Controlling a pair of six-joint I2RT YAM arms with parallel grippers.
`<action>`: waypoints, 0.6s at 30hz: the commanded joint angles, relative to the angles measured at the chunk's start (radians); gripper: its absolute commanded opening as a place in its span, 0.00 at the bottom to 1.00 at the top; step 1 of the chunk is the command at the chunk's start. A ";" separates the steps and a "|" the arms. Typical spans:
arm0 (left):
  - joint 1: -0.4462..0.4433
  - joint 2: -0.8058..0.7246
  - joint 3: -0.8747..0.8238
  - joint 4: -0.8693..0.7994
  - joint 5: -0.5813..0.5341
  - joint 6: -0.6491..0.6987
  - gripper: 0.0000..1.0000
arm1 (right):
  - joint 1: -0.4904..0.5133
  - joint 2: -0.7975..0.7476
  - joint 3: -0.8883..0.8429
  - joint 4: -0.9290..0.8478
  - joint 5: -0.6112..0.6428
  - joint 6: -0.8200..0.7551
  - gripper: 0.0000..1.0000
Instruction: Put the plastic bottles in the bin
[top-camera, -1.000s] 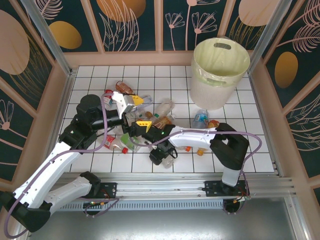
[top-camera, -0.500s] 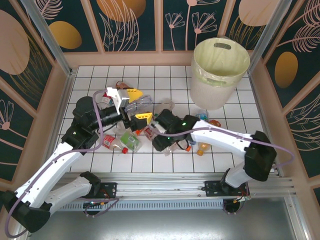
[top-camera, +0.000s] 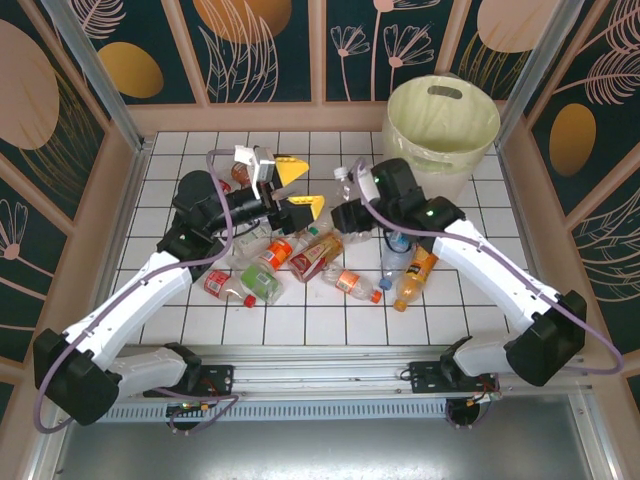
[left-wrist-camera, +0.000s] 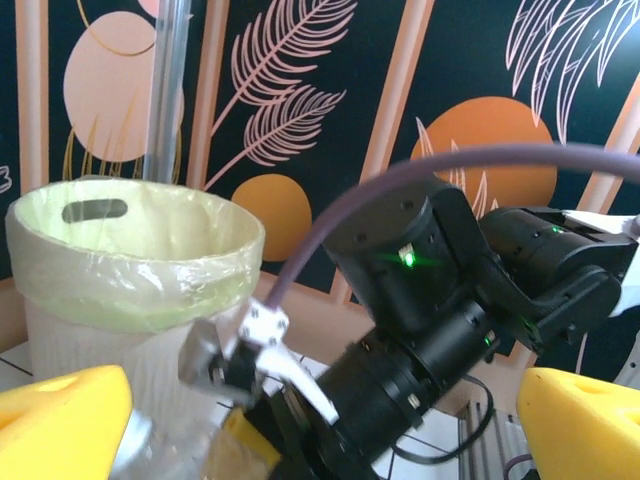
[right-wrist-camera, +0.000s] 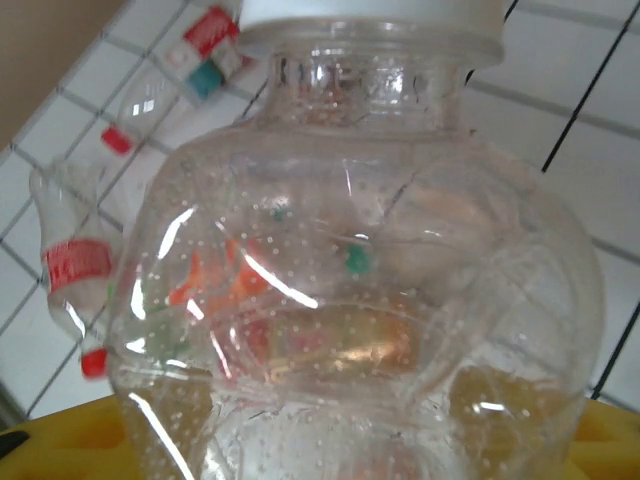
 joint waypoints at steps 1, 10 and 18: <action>-0.006 0.011 0.027 0.038 0.036 -0.013 0.99 | -0.045 -0.030 0.081 0.094 -0.022 -0.038 0.62; -0.005 0.075 0.017 -0.022 0.071 0.024 0.99 | -0.200 0.011 0.255 0.162 0.028 -0.041 0.61; -0.006 0.104 0.034 -0.100 0.102 0.048 0.99 | -0.370 0.134 0.431 0.130 0.063 -0.008 0.61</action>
